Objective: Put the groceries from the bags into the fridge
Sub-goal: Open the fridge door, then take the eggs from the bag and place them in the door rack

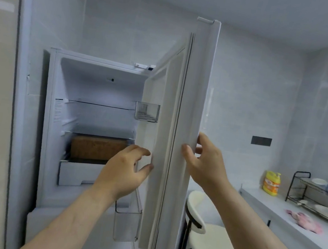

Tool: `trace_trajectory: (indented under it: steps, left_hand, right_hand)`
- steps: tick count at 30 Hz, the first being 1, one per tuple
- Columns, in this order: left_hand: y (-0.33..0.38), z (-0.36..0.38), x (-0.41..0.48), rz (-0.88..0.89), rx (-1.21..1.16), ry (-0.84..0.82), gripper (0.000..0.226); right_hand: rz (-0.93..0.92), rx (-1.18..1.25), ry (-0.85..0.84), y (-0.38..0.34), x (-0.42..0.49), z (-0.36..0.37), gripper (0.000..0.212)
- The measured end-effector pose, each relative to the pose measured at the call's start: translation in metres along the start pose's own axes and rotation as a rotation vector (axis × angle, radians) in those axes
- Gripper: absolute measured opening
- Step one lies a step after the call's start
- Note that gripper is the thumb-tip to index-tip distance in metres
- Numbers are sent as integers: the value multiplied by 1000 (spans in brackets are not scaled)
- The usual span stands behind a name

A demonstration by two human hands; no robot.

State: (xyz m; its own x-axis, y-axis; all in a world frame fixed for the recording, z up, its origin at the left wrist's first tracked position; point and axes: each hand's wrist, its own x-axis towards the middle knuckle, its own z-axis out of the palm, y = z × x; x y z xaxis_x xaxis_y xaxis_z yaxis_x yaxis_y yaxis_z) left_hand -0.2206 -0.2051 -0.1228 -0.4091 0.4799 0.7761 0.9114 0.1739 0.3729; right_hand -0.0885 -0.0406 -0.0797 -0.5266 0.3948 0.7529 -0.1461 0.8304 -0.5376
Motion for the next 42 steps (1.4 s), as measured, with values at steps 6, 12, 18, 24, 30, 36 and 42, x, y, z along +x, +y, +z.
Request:
trace_trajectory:
  steps: [6, 12, 18, 24, 30, 36, 42]
  left_hand:
    - [-4, 12, 17, -46, 63, -8, 83]
    - [17, 6, 75, 99, 58, 73, 83]
    - [30, 23, 99, 193, 98, 26, 74]
    - [43, 42, 114, 278, 146, -17, 71]
    - [55, 65, 130, 302, 198, -87, 74]
    - [66, 83, 145, 323, 258, -139, 77]
    - [72, 94, 154, 305, 294, -239, 78]
  right_hand:
    - [49, -196, 61, 32, -3, -22, 18]
    - [117, -258, 81, 54, 2, -35, 37]
    - [136, -237, 110, 65, 2, -43, 69]
    - [267, -143, 213, 86, 9, -52, 37]
    - [379, -142, 268, 115, 17, -62, 45]
    - [475, -243, 213, 134, 28, -71, 61]
    - [522, -346, 156, 138, 30, -76, 75]
